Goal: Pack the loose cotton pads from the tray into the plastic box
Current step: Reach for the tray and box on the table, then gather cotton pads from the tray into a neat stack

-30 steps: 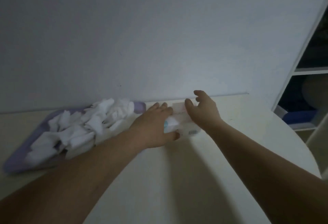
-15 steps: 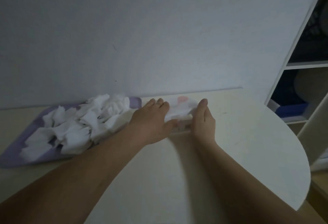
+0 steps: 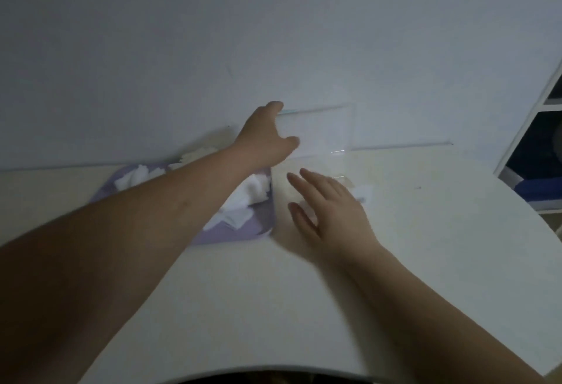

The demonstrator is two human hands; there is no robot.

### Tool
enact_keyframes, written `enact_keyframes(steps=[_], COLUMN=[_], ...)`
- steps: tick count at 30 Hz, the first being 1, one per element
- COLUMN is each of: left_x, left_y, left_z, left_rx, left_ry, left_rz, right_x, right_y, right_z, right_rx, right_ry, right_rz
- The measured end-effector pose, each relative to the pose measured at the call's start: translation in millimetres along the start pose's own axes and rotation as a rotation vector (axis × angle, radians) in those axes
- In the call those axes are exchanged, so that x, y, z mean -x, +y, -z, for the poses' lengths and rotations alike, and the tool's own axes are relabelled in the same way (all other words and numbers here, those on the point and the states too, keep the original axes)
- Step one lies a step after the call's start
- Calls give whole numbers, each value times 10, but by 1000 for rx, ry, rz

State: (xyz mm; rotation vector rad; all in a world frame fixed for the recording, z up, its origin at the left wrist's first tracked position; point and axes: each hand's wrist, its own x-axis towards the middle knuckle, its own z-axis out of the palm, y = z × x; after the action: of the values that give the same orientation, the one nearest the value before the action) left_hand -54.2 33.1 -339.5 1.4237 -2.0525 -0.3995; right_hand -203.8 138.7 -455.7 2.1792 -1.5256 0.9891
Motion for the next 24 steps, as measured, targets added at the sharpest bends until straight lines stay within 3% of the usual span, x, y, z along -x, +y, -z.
enact_keyframes(steps=[2, 8, 10, 14, 18, 20, 24], left_x=[88, 577, 773, 1030, 1097, 1083, 948], left_y=[-177, -753, -912, -1158, -1390, -1518, -1638], left_z=[47, 357, 390, 297, 283, 318, 308], left_rx=[33, -128, -132, -195, -217, -235, -16], left_ry=[-15, -23, -70, -166, -162, -141, -58], left_rz=[18, -41, -19, -40, -62, -39, 39], right_x=[-18, -117, -184, -330, -421, -503, -643], right_y=[-24, 31, -80, -598, -870, -817, -692], right_z=[-81, -171, -155, -149, -432, -565, -741], right_rx=[61, 158, 168, -83, -212, -228, -292], right_ry=[-50, -23, -2, 10, -216, -250, -229], right_rz=[45, -139, -122, -4, -93, -174, -238])
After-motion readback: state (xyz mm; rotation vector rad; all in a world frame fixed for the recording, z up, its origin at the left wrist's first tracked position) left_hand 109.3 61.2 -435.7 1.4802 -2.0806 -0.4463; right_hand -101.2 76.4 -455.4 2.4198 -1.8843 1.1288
